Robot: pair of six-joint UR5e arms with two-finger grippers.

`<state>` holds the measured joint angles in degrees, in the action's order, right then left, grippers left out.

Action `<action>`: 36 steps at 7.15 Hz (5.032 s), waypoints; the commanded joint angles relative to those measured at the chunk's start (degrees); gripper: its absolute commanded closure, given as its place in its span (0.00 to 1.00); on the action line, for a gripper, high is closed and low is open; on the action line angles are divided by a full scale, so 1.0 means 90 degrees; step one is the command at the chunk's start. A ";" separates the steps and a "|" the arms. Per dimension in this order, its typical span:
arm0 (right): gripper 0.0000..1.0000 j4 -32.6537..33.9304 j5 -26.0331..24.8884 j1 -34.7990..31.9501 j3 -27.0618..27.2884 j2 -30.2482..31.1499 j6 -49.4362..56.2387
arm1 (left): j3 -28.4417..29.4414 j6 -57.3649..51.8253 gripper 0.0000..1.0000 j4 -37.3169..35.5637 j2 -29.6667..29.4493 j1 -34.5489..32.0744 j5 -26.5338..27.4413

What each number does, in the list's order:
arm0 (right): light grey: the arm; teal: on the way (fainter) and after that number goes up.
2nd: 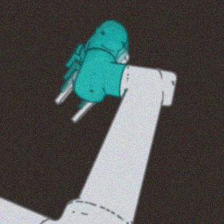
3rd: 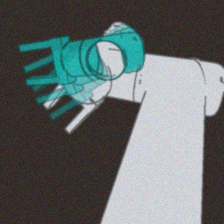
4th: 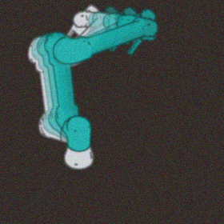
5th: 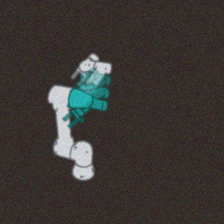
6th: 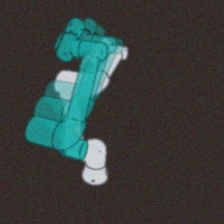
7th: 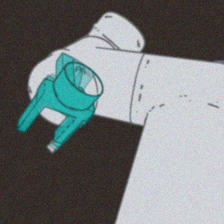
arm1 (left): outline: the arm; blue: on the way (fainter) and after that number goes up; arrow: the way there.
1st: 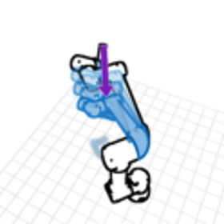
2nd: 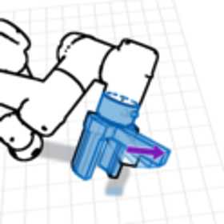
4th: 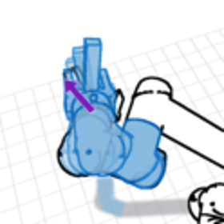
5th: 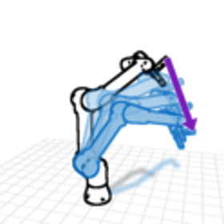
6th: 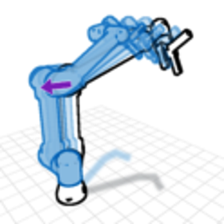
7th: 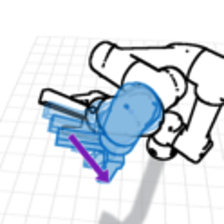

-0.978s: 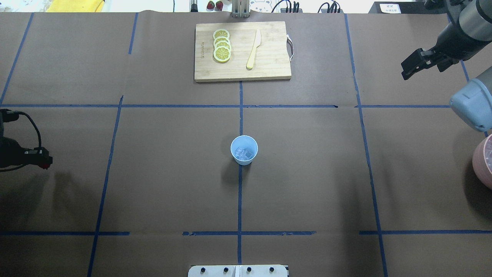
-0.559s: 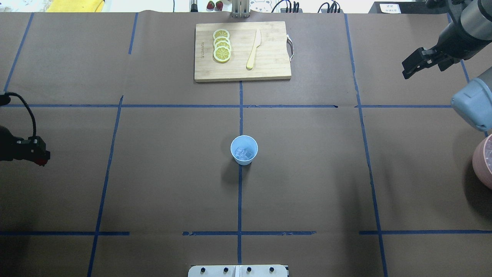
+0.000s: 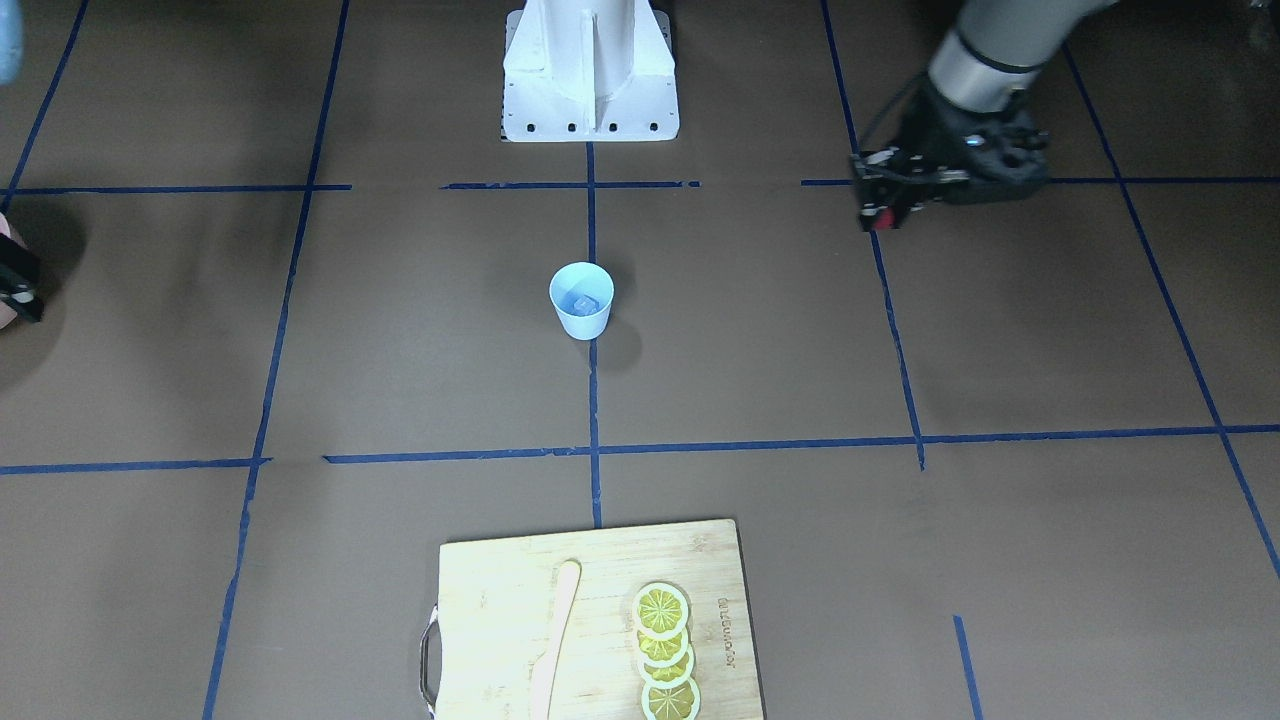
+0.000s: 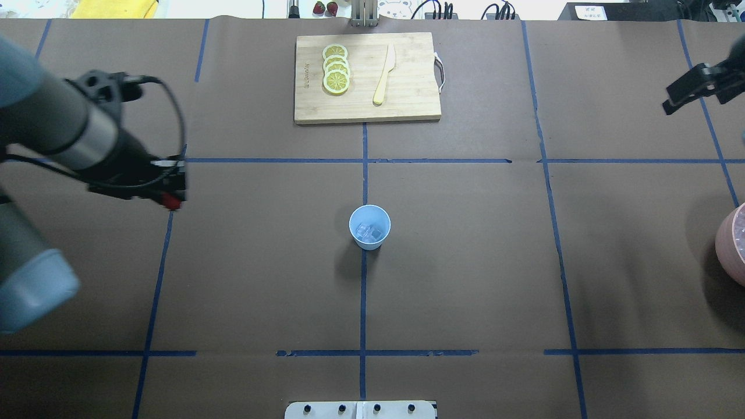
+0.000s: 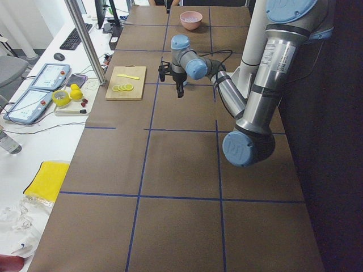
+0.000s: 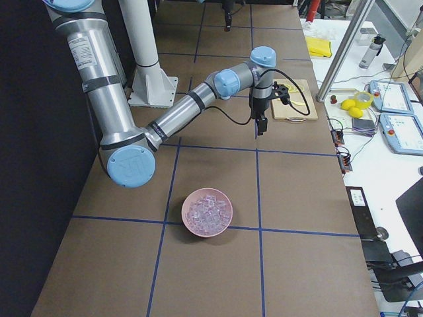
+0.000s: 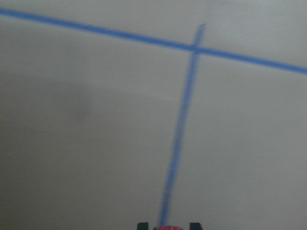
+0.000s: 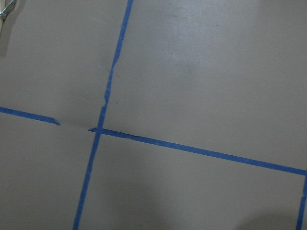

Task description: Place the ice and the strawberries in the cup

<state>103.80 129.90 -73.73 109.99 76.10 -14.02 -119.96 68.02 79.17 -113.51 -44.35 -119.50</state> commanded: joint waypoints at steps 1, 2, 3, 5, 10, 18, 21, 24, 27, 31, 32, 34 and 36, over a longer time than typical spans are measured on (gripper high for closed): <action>0.01 -0.0009 0.0573 -0.0837 -0.0702 0.0216 0.1267 | 0.1019 0.0479 1.00 -0.0203 -0.1483 0.0367 0.0231; 0.01 -0.0009 0.0924 -0.1228 -0.1210 0.0226 0.1796 | 0.1256 0.0499 1.00 -0.0203 -0.1779 0.0493 0.0241; 0.01 -0.0425 0.1034 -0.1493 -0.1746 0.0255 0.2198 | 0.1452 0.0538 1.00 -0.0145 -0.1927 0.0775 0.0609; 0.01 -0.1336 0.1219 -0.1719 -0.2578 0.0373 0.2231 | 0.2290 0.0831 1.00 -0.0017 -0.2677 0.1148 0.0895; 0.01 -0.1376 0.1377 -0.1847 -0.2660 0.0383 0.2212 | 0.3191 0.1124 1.00 0.0607 -0.3071 0.1724 0.1236; 0.01 -0.1386 0.1357 -0.1847 -0.2660 0.0383 0.2212 | 0.3436 0.1173 0.00 0.1282 -0.3052 0.1823 0.1413; 0.01 -0.1386 0.1357 -0.1847 -0.2621 0.0344 0.2212 | 0.3058 0.1076 0.00 0.1068 -0.2936 0.1531 0.1355; 0.01 -0.1387 0.1125 -0.1837 -0.2640 0.0480 0.2153 | 0.2169 -0.0045 0.00 -0.0190 -0.2545 0.0965 0.1316; 0.01 -0.1533 0.0735 -0.1847 -0.2719 0.0743 0.2163 | 0.1457 -0.1662 0.00 -0.0310 -0.1250 -0.0185 0.0312; 0.01 -0.1552 0.0742 -0.2119 -0.2535 0.1006 0.2183 | 0.1473 -0.4747 0.00 -0.1684 -0.0718 -0.2234 -0.0625; 0.01 -0.1552 0.0732 -0.2120 -0.2108 0.1288 0.2105 | 0.1609 -0.5470 0.00 -0.1822 -0.0534 -0.2714 -0.0860; 0.01 -0.1543 0.0732 -0.2120 -0.1830 0.1573 0.2104 | 0.2086 -0.6663 0.00 -0.1824 -0.0191 -0.3379 -0.0969; 0.01 -0.1543 0.0742 -0.2120 -0.1869 0.1593 0.2104 | 0.2837 -0.7795 0.00 -0.1775 0.0189 -0.4082 -0.1524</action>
<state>89.90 136.54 -92.81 93.29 90.20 4.93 -98.61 4.52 62.93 -113.88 -77.02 -130.61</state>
